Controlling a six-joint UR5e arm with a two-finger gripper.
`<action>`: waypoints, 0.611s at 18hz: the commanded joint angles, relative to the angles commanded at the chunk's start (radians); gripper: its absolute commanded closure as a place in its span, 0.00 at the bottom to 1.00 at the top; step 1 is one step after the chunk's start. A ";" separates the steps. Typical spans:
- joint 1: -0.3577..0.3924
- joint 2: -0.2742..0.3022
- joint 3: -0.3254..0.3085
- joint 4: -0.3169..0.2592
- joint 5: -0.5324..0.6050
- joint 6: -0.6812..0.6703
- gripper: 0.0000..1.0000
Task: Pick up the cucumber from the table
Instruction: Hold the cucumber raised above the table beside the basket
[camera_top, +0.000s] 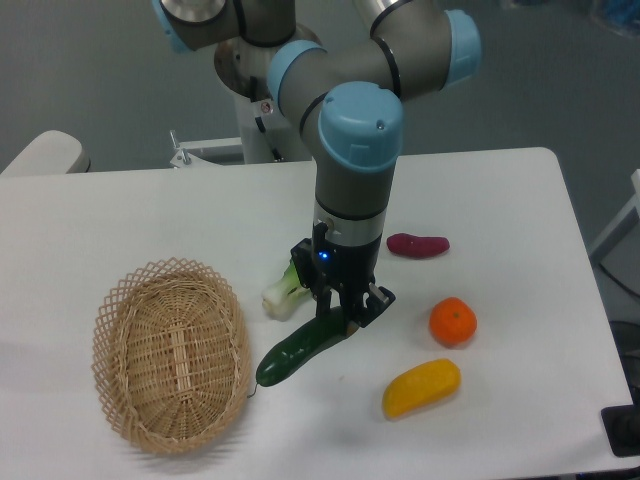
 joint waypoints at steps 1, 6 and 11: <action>0.000 0.000 -0.003 0.000 0.000 0.000 0.81; 0.003 0.000 0.000 0.000 0.000 0.002 0.81; 0.005 0.000 0.005 0.000 -0.002 0.002 0.80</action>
